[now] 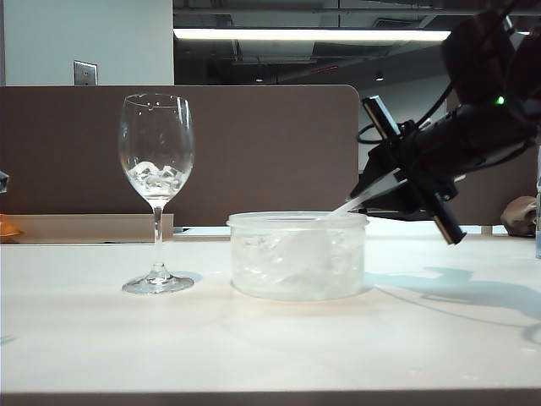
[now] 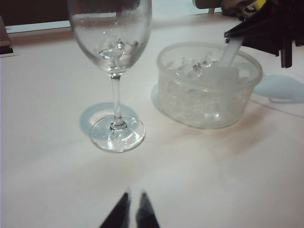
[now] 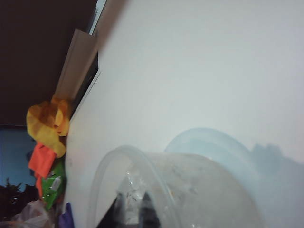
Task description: Pick up an ice shovel filled with ice cubes and pour the ice from the shovel into the glass.
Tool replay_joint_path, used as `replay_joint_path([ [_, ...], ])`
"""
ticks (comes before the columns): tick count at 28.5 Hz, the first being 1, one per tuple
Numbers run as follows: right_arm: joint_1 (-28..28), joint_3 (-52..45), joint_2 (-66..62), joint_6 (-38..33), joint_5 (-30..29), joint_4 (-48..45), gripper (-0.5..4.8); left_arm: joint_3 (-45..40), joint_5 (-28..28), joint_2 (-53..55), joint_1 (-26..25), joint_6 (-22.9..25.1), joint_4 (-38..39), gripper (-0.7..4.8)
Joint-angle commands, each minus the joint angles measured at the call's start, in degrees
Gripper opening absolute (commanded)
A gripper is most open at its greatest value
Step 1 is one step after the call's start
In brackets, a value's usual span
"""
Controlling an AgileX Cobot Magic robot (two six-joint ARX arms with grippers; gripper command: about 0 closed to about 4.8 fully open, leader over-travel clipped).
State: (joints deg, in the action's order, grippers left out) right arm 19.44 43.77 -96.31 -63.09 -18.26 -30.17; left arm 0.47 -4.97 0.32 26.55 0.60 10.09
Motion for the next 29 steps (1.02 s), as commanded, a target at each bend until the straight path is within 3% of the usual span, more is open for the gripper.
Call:
replay_joint_path([
  [1, 0.2, -0.2, -1.0, -3.8, -1.4, -5.3, -0.06, 0.0, -0.2, 0.0, -0.1, 0.2, 0.0, 0.29],
  [6, -0.7, -0.2, -1.0, -8.5, -1.3, -13.1, -0.06, 0.0, -0.2, 0.0, -0.1, 0.2, 0.0, 0.29],
  [29, -1.4, -0.8, -2.6, -6.6, -1.2, -7.5, -0.06, 0.0, -0.2, 0.0, -0.1, 0.2, 0.0, 0.29],
])
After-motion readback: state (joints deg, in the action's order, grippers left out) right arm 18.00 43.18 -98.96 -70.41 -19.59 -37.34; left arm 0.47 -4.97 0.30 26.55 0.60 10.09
